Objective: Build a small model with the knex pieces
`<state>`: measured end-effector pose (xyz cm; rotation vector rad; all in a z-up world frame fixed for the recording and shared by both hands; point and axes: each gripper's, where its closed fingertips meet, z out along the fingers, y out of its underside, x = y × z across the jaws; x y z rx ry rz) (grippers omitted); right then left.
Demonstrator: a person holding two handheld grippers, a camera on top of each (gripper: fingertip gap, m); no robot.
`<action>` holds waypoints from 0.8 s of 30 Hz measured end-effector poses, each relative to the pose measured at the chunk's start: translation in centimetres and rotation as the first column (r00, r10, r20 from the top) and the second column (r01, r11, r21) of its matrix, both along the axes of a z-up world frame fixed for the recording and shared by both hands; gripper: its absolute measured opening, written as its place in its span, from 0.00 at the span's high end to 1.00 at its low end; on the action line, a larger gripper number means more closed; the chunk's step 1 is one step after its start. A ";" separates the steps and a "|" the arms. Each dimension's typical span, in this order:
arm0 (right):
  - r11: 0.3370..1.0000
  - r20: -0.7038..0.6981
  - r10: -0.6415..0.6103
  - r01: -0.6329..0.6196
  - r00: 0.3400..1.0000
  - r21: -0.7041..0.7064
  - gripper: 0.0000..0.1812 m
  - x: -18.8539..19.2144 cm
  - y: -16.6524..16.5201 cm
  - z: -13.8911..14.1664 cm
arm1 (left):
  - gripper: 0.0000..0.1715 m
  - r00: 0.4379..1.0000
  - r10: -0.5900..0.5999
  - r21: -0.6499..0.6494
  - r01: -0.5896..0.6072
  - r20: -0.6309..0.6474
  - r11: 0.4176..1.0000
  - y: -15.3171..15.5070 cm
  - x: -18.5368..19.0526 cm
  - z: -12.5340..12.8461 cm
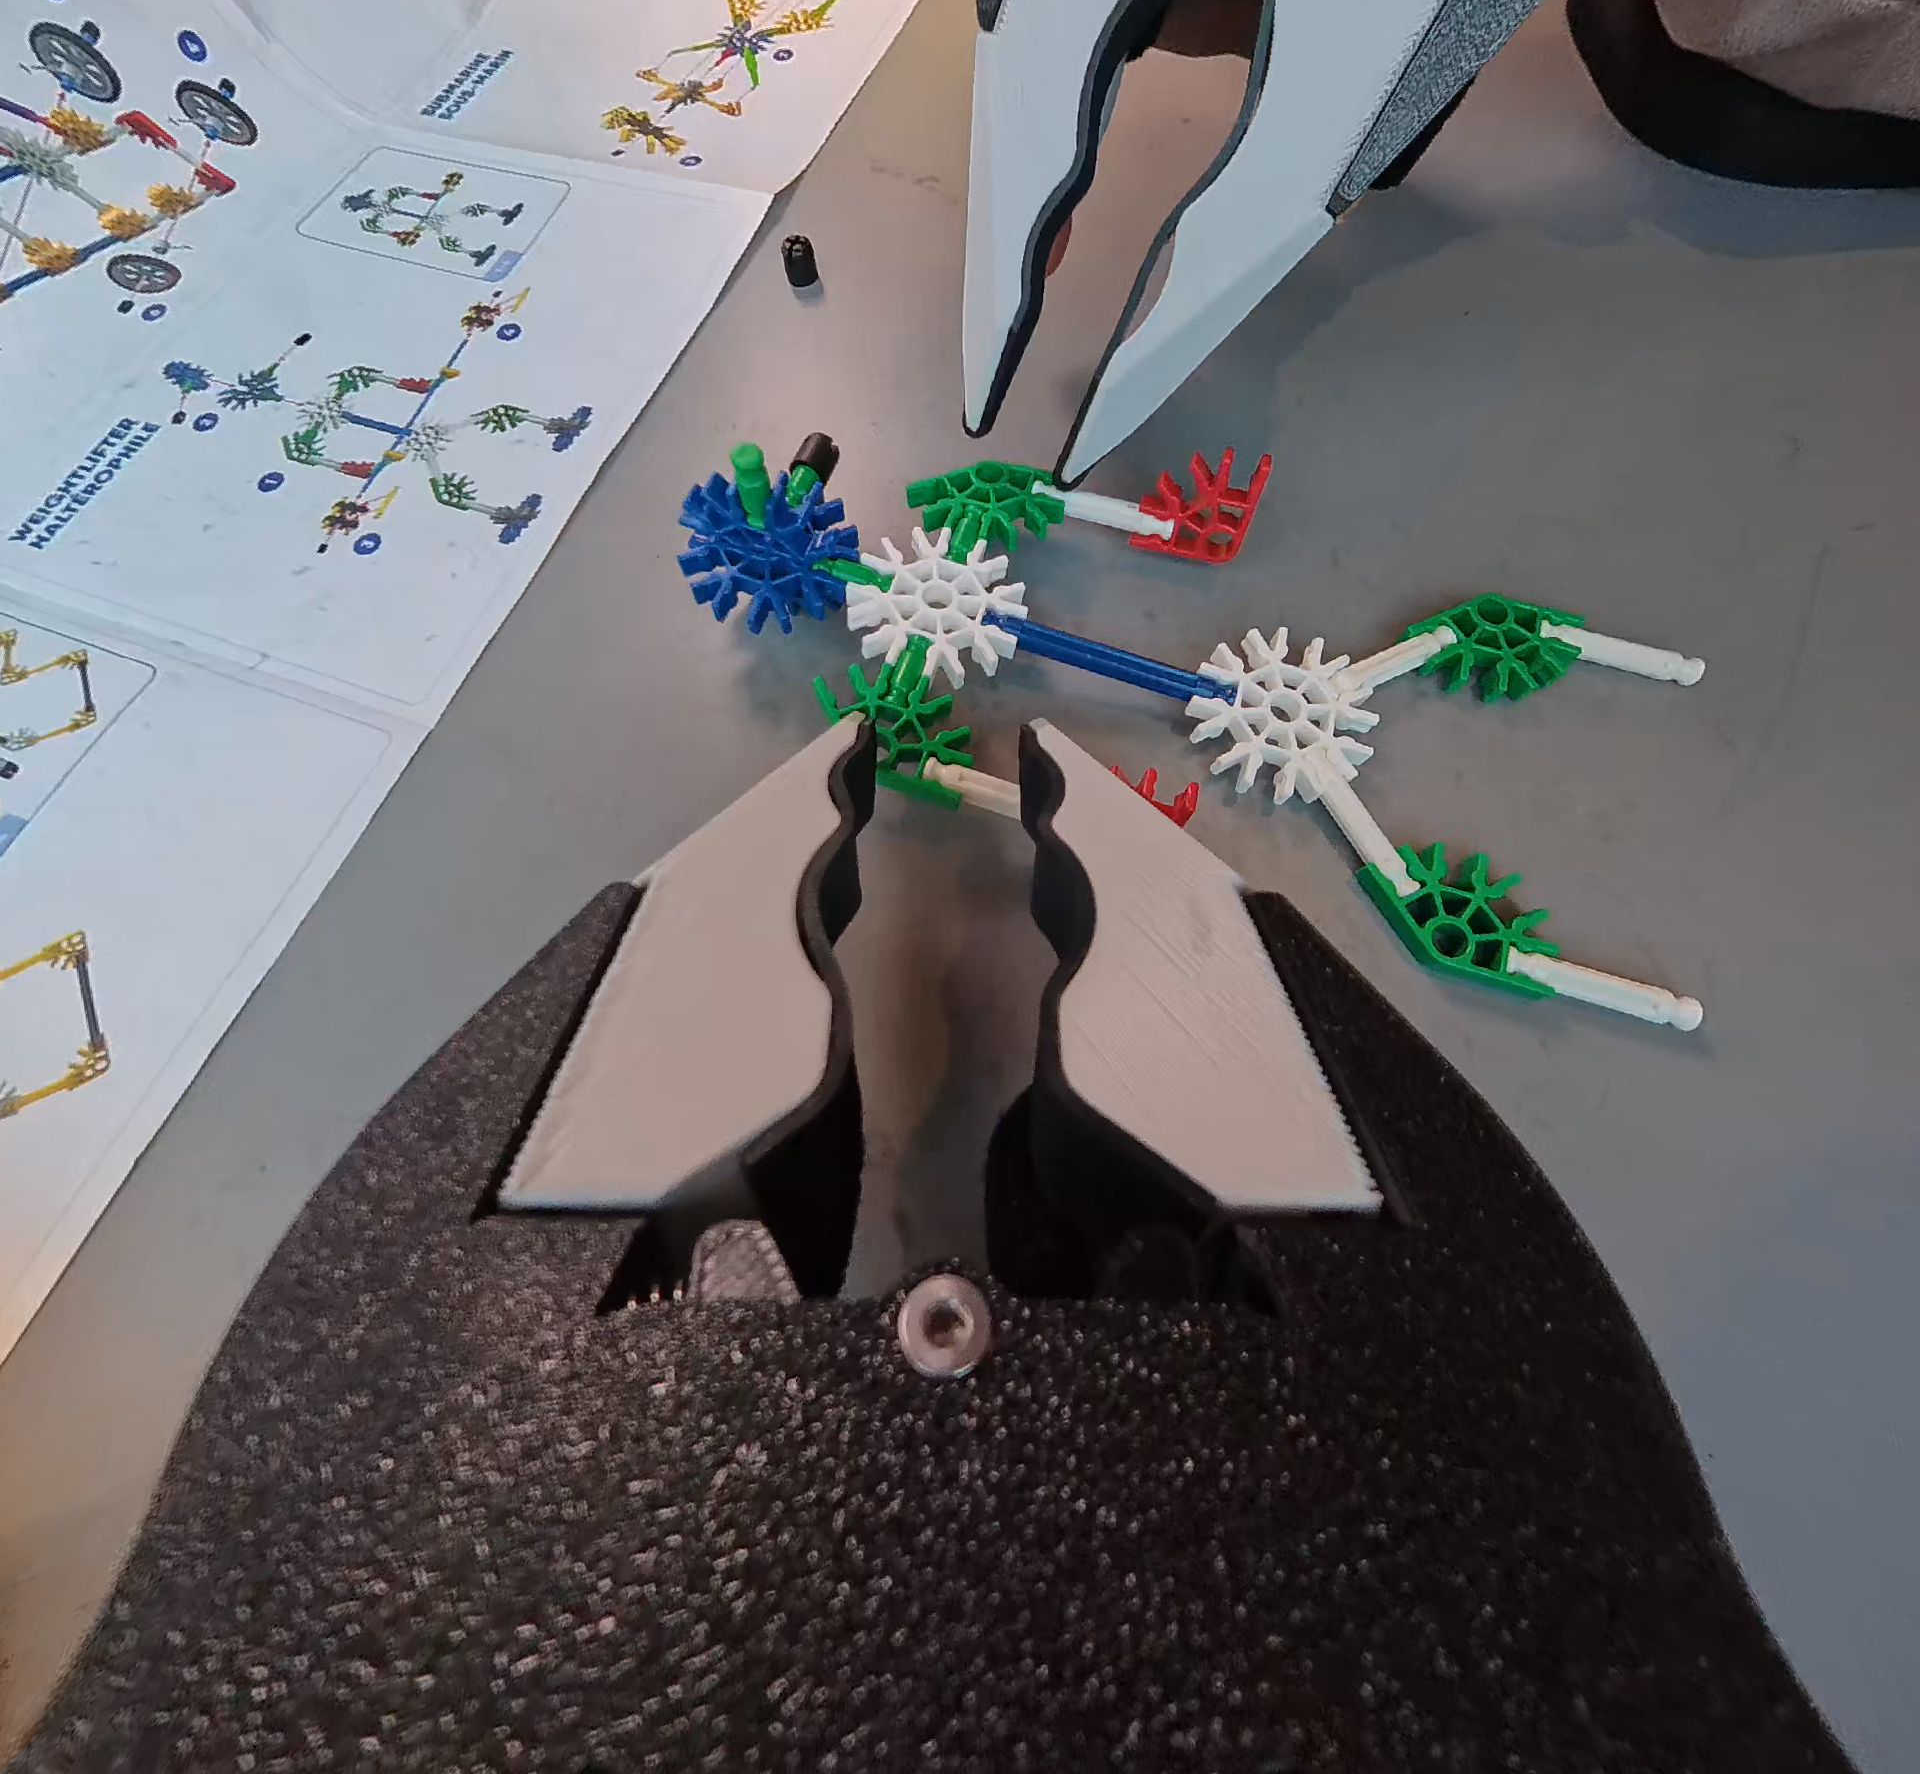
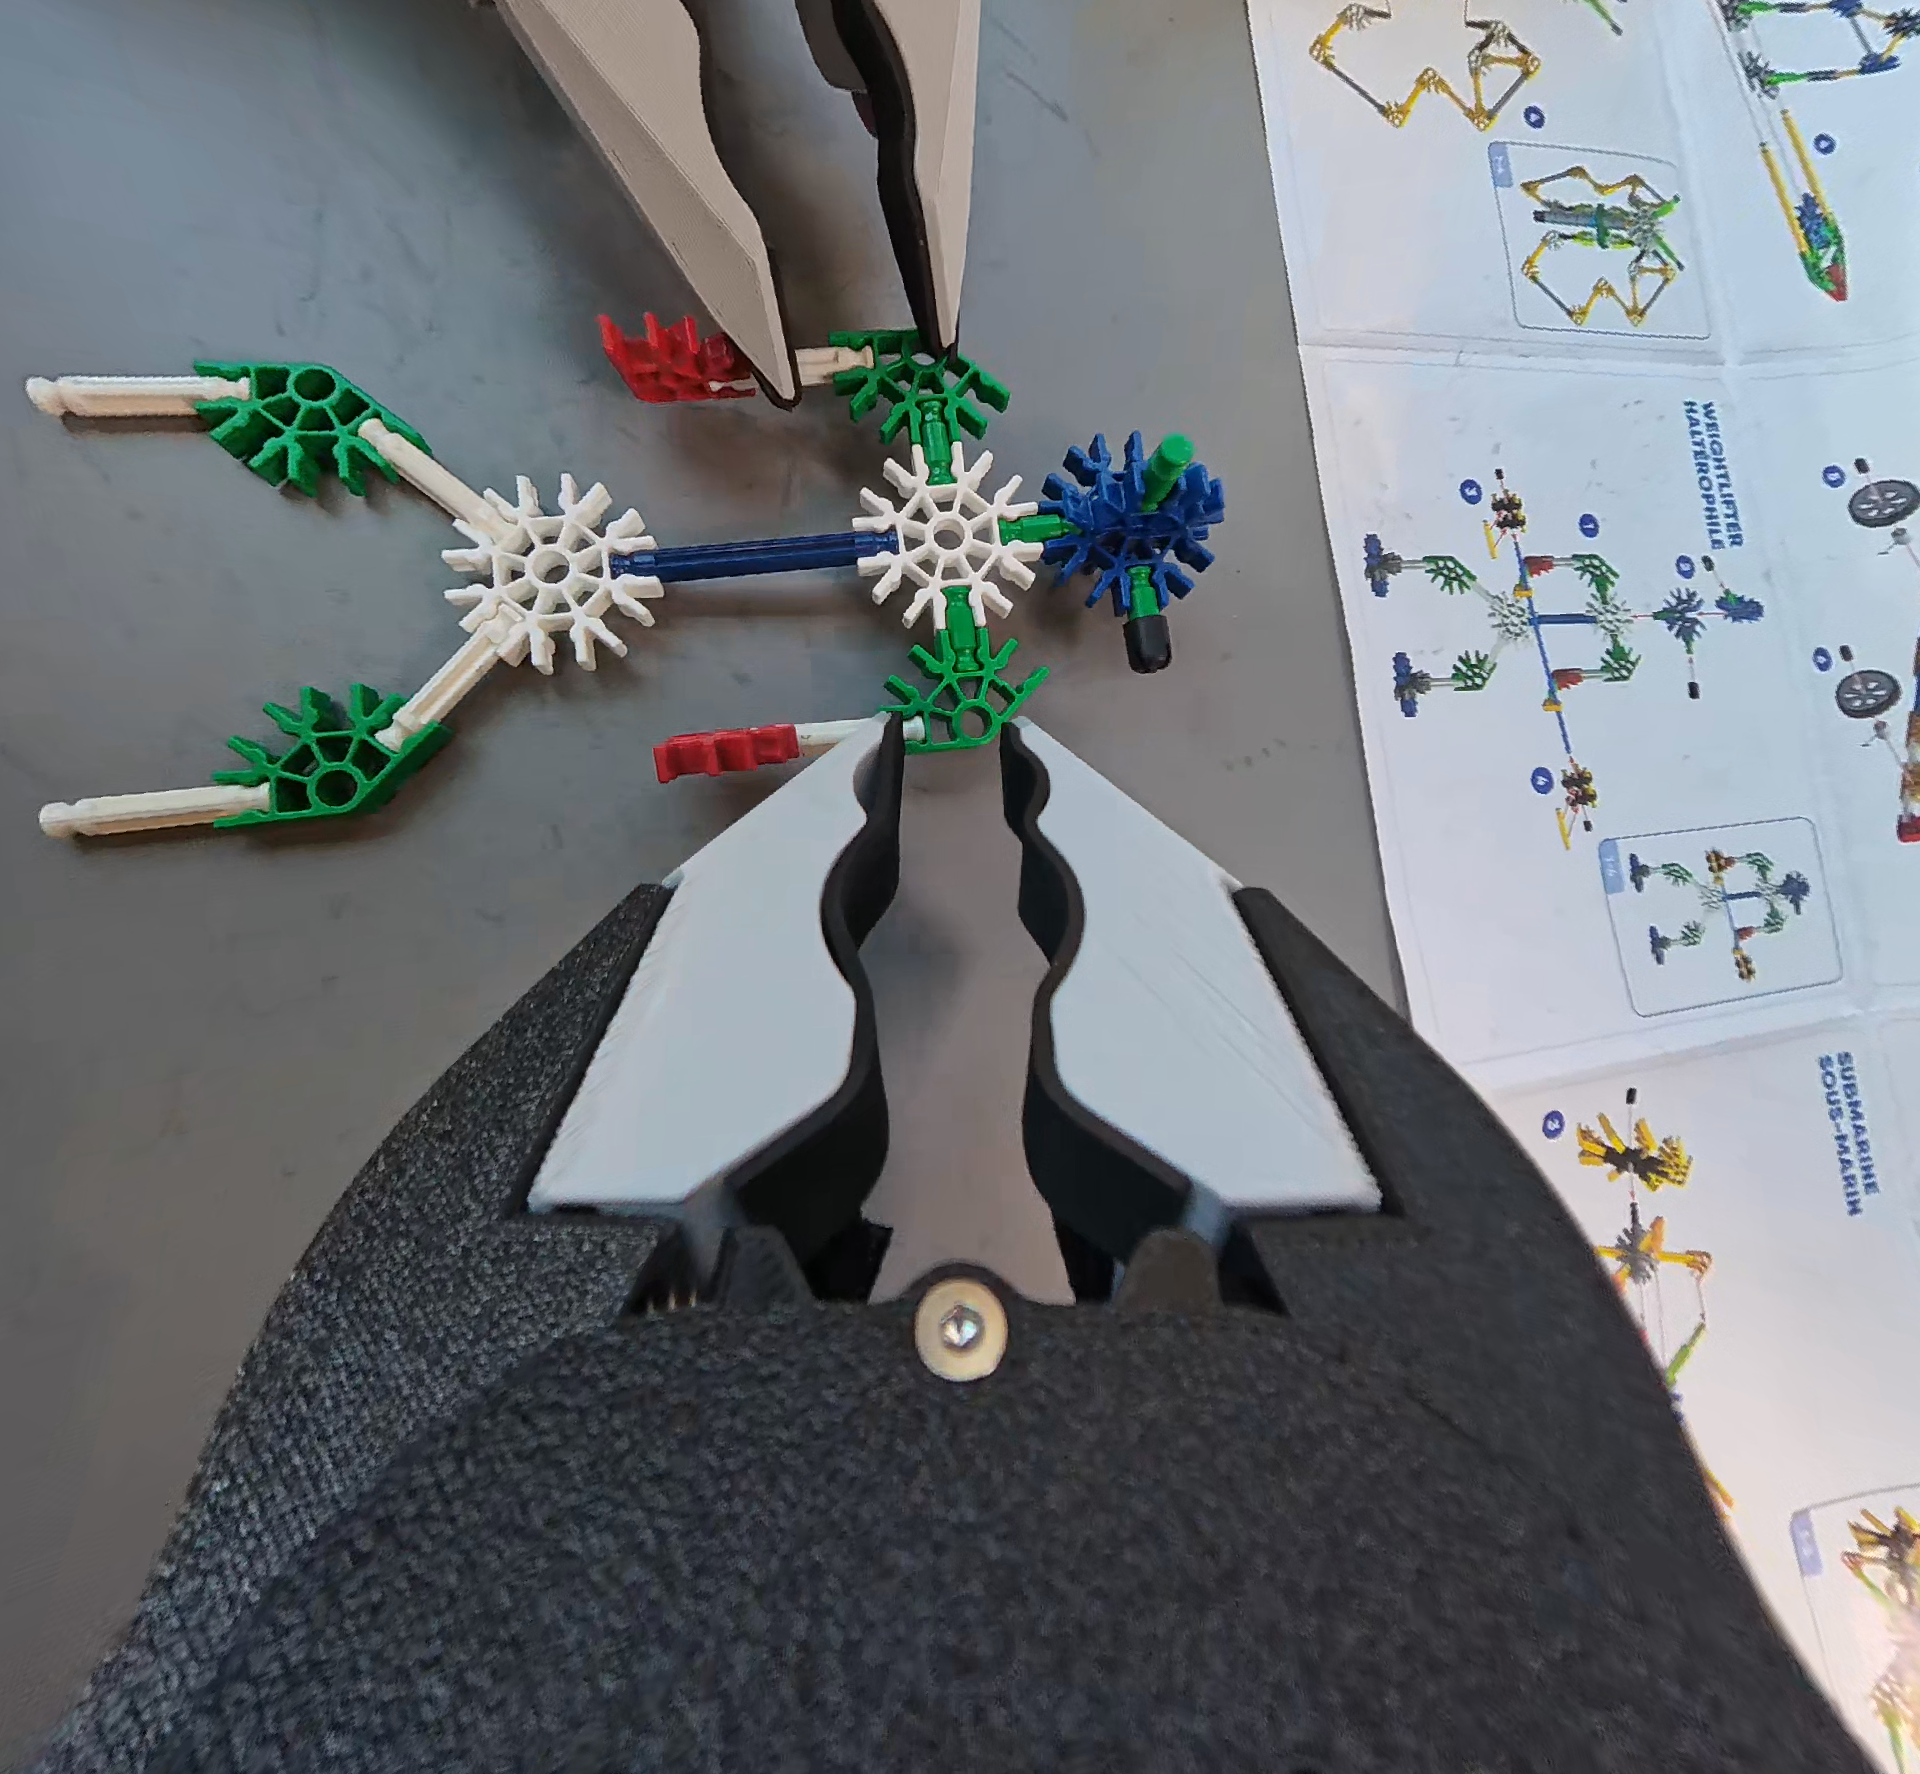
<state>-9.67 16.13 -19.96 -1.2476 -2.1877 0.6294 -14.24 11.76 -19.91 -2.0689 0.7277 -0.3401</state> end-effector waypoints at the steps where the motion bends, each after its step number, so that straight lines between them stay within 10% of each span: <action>1: 1.000 -0.017 0.004 -0.005 1.000 -0.024 0.90 -0.1 -0.3 0.5 | 0.85 1.000 0.001 -0.008 -0.001 0.007 1.000 0.0 0.0 0.0; 24: 0.999 0.002 0.008 -0.008 1.000 -0.034 0.89 -0.3 -0.8 -0.4 | 0.87 0.993 -0.009 0.028 0.012 -0.117 1.000 -0.3 -1.0 -0.3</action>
